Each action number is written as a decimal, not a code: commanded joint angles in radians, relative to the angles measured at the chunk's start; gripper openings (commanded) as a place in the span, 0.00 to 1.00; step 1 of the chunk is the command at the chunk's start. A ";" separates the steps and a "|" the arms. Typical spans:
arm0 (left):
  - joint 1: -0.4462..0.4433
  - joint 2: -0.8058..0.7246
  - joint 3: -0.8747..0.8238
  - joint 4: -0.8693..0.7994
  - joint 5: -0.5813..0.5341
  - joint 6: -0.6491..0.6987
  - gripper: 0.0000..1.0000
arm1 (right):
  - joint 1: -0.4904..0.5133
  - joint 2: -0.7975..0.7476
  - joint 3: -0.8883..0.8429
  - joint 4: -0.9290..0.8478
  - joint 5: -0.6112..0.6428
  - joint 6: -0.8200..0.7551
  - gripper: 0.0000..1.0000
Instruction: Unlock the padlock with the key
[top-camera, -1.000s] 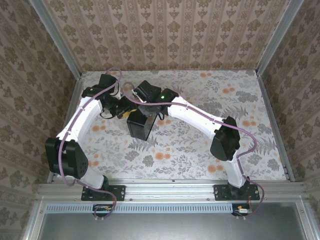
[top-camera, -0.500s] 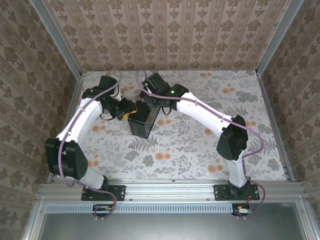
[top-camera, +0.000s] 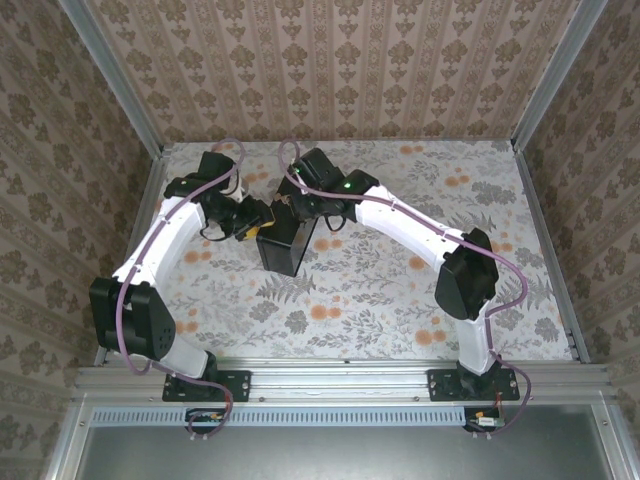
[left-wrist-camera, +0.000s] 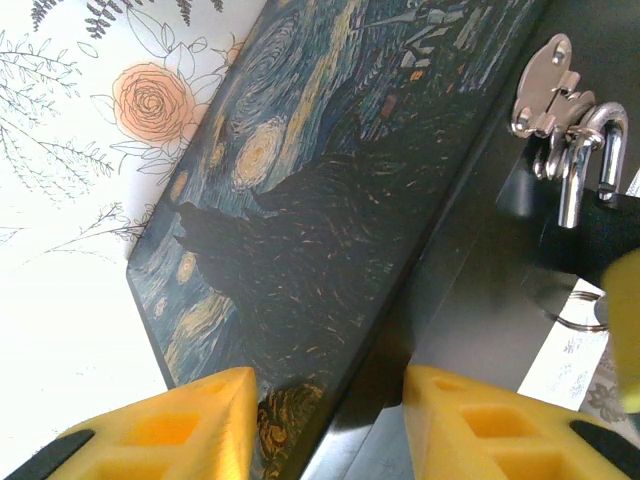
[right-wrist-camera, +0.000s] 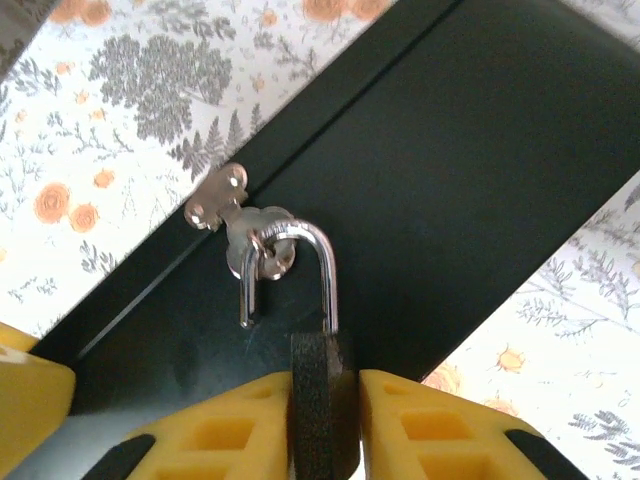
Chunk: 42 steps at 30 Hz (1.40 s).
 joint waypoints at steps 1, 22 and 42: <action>-0.006 -0.026 -0.003 -0.016 0.014 -0.007 0.43 | 0.002 0.022 -0.014 -0.033 -0.014 0.002 0.13; -0.120 -0.039 -0.063 0.048 0.079 -0.091 0.42 | 0.010 0.071 0.047 0.081 0.223 0.364 0.00; -0.084 -0.033 0.025 0.006 0.123 0.017 0.48 | -0.062 -0.026 -0.033 0.292 0.150 0.444 0.08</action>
